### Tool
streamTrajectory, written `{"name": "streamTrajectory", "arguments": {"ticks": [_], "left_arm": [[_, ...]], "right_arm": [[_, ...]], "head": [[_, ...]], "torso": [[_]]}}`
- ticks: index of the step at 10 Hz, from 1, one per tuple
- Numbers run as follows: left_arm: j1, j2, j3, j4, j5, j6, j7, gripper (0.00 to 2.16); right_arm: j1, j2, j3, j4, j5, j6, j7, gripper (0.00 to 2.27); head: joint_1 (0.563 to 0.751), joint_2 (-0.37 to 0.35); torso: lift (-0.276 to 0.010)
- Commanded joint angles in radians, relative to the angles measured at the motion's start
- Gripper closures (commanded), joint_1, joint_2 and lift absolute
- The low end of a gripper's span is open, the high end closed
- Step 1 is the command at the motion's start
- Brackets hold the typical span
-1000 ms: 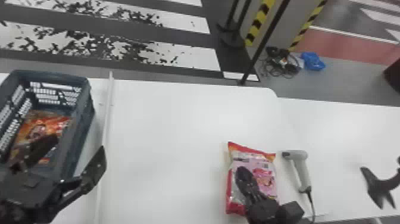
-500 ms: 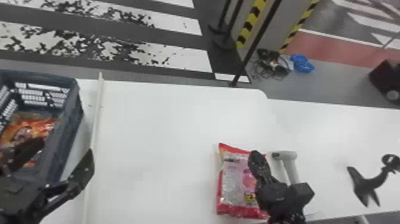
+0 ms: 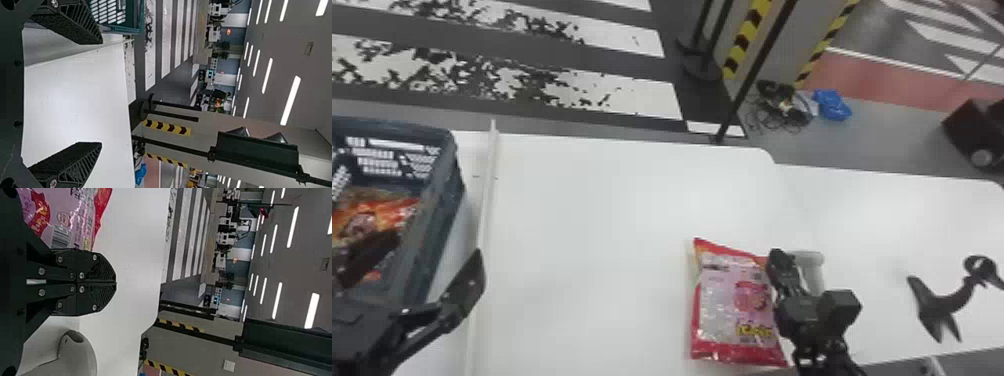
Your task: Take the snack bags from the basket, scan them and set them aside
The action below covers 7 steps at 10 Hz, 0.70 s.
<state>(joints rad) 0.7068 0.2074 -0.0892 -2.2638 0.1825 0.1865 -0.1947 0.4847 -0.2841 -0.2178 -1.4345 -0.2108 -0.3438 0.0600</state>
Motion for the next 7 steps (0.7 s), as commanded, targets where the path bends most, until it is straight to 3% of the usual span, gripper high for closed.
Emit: {"name": "streamTrajectory", "arguments": {"ticks": [1, 7], "left_arm": [[-0.007, -0.005, -0.006, 0.012, -0.002, 0.0, 0.0, 0.07], [-0.036, -0.006, -0.02, 0.035, 0.0, 0.003, 0.0, 0.07]], "right_arm": [[-0.023, -0.007, -0.022, 0.017, -0.007, 0.018, -0.009, 2.26], [-0.061, -0.035, -0.023, 0.114, 0.011, 0.027, -0.011, 2.26]], "head": [[0.695, -0.35], [0.695, -0.35]], "torso": [[-0.075], [-0.075]]}}
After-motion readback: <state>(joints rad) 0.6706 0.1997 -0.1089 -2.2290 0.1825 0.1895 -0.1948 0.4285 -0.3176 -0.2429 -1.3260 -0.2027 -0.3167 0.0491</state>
